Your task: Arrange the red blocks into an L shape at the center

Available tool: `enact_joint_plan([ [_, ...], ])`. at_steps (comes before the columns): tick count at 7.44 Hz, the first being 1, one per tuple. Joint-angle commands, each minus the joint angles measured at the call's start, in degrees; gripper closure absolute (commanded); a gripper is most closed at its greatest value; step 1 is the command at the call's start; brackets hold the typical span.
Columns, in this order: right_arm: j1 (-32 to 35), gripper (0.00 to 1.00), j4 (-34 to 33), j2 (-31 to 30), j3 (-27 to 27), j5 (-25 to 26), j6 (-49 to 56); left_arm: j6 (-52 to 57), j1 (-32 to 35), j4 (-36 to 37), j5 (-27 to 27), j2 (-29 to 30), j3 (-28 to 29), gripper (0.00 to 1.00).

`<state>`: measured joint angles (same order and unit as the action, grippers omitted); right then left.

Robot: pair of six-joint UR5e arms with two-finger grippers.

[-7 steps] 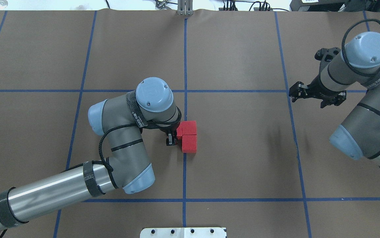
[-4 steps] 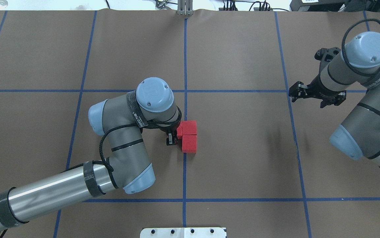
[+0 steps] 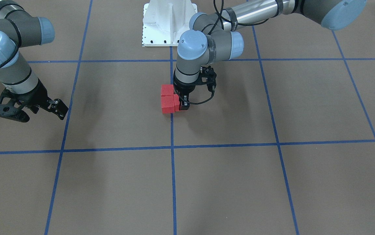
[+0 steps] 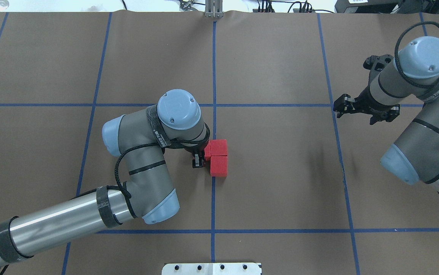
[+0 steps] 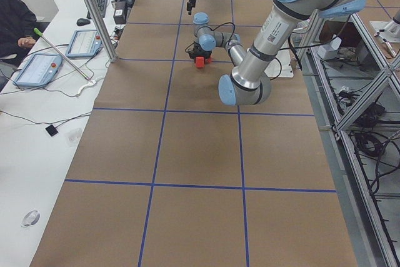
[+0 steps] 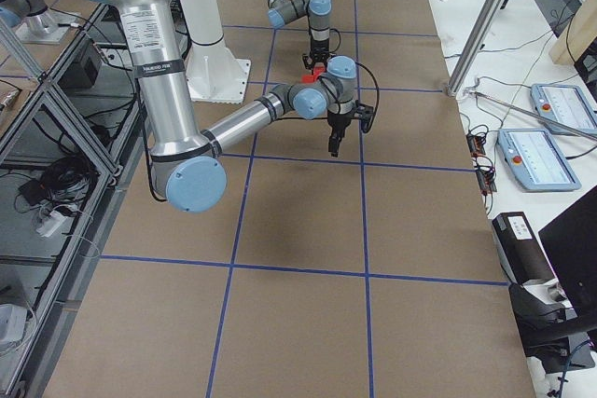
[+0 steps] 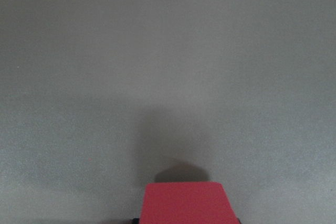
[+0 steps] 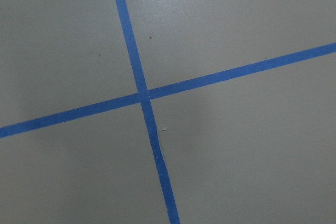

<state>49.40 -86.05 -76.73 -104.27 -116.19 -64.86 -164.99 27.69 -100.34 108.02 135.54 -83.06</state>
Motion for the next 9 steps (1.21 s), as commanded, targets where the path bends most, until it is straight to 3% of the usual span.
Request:
enact_joint_plan([
  [1,0.0,0.0,0.0,0.0,-0.06,0.0,-0.09,-0.07,0.0,0.06,0.09,0.16,0.0,1.0],
  [3,0.0,0.0,0.0,0.0,-0.06,0.0,-0.09,-0.07,0.0,0.06,0.09,0.08,0.0,1.0],
  [4,0.0,0.0,0.0,0.0,-0.06,0.0,-0.09,-0.07,0.0,-0.03,0.09,0.16,0.0,0.89],
  [6,0.0,0.0,0.0,0.0,-0.06,0.0,-0.09,-0.07,0.0,-0.03,0.09,0.25,0.44,0.0],
  [9,0.0,0.0,0.0,0.09,0.03,0.0,-0.09,-0.16,-0.09,-0.03,0.18,0.69,0.53,0.0],
])
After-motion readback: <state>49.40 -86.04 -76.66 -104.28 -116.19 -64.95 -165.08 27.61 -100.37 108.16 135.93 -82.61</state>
